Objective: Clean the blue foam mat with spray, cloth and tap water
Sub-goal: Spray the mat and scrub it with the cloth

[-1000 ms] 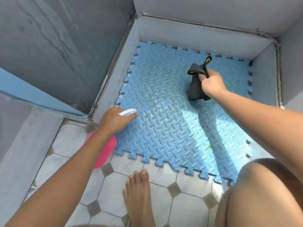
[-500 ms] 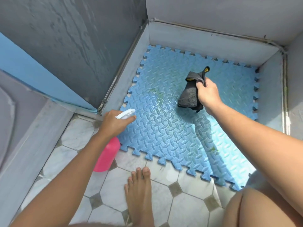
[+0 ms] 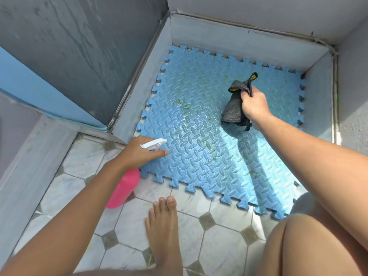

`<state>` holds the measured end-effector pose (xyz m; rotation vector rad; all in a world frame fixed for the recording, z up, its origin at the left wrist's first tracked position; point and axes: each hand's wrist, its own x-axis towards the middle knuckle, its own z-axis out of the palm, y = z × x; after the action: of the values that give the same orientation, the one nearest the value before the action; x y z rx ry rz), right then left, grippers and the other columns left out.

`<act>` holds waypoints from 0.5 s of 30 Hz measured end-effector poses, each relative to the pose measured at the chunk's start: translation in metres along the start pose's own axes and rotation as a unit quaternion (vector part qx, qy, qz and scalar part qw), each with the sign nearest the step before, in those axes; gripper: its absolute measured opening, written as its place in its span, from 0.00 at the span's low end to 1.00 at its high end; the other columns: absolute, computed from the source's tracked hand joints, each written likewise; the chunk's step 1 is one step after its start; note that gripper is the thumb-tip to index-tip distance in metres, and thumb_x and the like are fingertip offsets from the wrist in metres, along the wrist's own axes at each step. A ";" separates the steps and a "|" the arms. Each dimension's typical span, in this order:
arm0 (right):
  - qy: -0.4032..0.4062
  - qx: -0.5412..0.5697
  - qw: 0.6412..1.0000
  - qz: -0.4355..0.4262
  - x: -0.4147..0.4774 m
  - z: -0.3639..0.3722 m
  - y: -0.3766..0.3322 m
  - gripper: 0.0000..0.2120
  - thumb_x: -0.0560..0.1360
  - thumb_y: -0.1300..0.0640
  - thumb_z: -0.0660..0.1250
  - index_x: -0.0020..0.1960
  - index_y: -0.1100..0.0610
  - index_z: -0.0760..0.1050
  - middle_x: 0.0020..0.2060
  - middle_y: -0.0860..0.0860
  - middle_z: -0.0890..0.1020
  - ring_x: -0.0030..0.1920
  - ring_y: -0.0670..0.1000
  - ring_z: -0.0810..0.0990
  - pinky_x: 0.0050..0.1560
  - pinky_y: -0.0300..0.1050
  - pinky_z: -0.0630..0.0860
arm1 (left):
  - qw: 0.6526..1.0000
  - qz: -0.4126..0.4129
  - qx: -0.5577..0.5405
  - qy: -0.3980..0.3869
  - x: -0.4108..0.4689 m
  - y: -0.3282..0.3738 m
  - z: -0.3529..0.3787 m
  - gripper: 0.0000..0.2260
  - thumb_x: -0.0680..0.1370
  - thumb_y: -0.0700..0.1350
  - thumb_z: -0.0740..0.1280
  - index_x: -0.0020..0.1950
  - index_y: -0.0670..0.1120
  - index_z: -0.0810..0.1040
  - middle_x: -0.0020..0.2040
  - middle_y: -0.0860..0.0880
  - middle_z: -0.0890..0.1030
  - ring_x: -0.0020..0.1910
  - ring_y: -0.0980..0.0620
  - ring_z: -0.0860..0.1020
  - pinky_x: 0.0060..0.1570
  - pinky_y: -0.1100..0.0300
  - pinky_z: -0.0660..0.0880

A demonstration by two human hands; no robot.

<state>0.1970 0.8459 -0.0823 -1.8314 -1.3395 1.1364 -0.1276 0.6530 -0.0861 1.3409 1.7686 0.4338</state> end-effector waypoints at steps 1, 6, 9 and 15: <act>-0.002 -0.002 1.000 -0.001 -0.001 0.001 0.000 0.15 0.82 0.53 0.59 0.66 0.50 0.76 0.55 0.52 0.82 0.57 0.56 0.81 0.62 0.55 0.78 | 1.000 -0.008 -0.012 0.010 0.000 0.000 0.000 0.22 0.71 0.54 0.79 0.29 0.40 0.75 0.25 0.51 0.77 0.26 0.55 0.73 0.33 0.59 0.69; -0.015 -0.030 0.999 -0.022 -0.006 0.011 0.002 0.13 0.82 0.53 0.59 0.62 0.50 0.78 0.54 0.52 0.83 0.56 0.55 0.81 0.60 0.52 0.78 | 0.999 -0.022 -0.028 0.041 0.002 -0.003 0.003 0.24 0.70 0.56 0.78 0.28 0.44 0.69 0.24 0.48 0.70 0.26 0.53 0.70 0.32 0.58 0.66; -0.019 -0.044 0.998 -0.030 -0.005 0.014 0.002 0.13 0.82 0.53 0.59 0.63 0.51 0.77 0.53 0.52 0.83 0.55 0.55 0.81 0.59 0.52 0.77 | 0.999 0.009 0.001 0.038 0.004 0.003 0.003 0.25 0.71 0.56 0.79 0.29 0.47 0.66 0.25 0.54 0.67 0.27 0.57 0.65 0.32 0.58 0.63; -0.009 -0.049 0.998 -0.036 -0.003 0.019 0.006 0.13 0.82 0.54 0.59 0.63 0.52 0.77 0.52 0.52 0.82 0.54 0.55 0.80 0.54 0.48 0.75 | 0.988 -0.068 0.034 0.136 0.009 -0.003 -0.001 0.27 0.70 0.61 0.76 0.27 0.46 0.65 0.25 0.49 0.70 0.27 0.48 0.70 0.33 0.52 0.69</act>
<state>0.1826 0.8410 -0.0950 -1.8292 -1.4823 1.0690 -0.1302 0.6602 -0.0913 1.2430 2.1030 0.5040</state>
